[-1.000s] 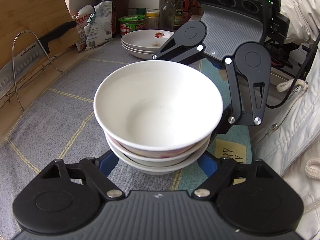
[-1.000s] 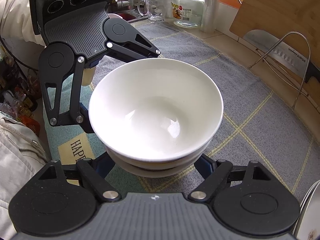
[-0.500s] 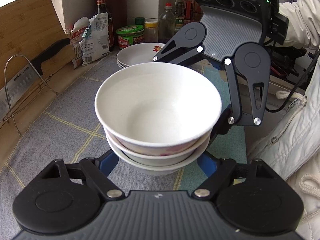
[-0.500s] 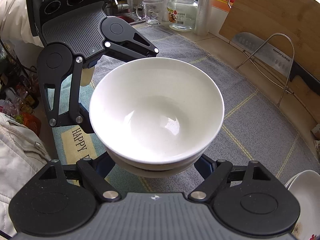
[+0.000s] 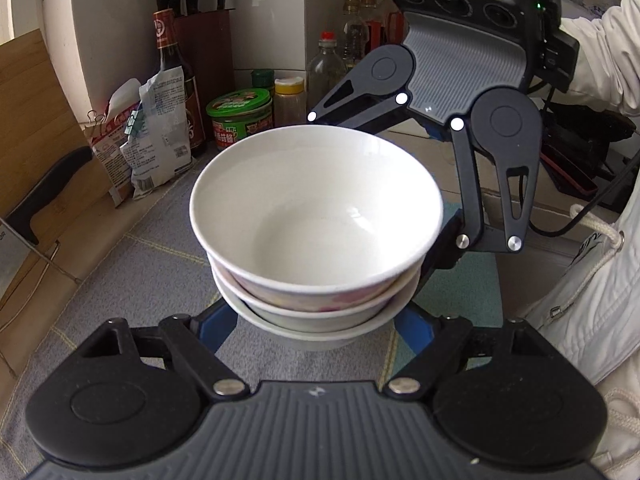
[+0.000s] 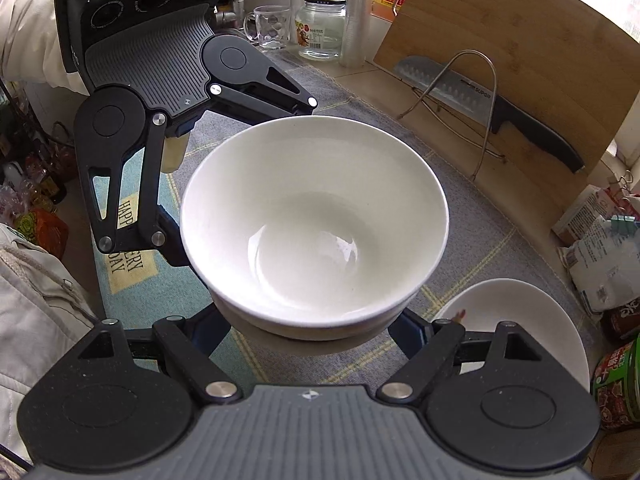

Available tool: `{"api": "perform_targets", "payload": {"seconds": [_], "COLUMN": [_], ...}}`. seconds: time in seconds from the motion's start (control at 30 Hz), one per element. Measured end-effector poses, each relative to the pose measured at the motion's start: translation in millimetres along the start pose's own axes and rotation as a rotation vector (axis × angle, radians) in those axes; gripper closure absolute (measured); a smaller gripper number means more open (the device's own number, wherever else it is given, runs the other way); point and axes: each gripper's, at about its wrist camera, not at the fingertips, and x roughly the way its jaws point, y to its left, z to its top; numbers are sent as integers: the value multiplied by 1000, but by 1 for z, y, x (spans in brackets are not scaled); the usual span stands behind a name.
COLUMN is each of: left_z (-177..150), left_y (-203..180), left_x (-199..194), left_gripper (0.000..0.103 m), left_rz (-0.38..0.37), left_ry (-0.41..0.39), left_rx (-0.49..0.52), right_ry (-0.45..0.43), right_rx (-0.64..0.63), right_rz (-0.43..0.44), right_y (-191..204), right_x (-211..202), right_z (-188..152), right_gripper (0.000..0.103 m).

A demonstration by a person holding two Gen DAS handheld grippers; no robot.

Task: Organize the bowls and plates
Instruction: 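Lift the bowl stack with both grippers and carry it over the plate stack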

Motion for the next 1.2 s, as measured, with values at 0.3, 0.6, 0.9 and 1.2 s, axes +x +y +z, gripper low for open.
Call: {"api": "perform_targets", "payload": {"seconds": [0.3,0.6,0.9,1.2], "left_z": [41,59,67,71], "left_y": [9,24,36,43], "left_x": [49,89,114,119], "left_gripper": [18,18,18,19], "left_rz": [-2,-4,-13,-17], "left_ry": [-13,5,29,27], "left_rx": [26,41,31,16], "right_ry": [7,23,38,31], "right_rx": [-4,12,47,67], "right_rz": [-48,-69,-55,-44], "right_y": [-52,-92,-117,-130], "right_x": [-27,-28,-21,-19], "right_z": [-34,-55,-73,-75], "right_gripper": [15,15,15,15]}}
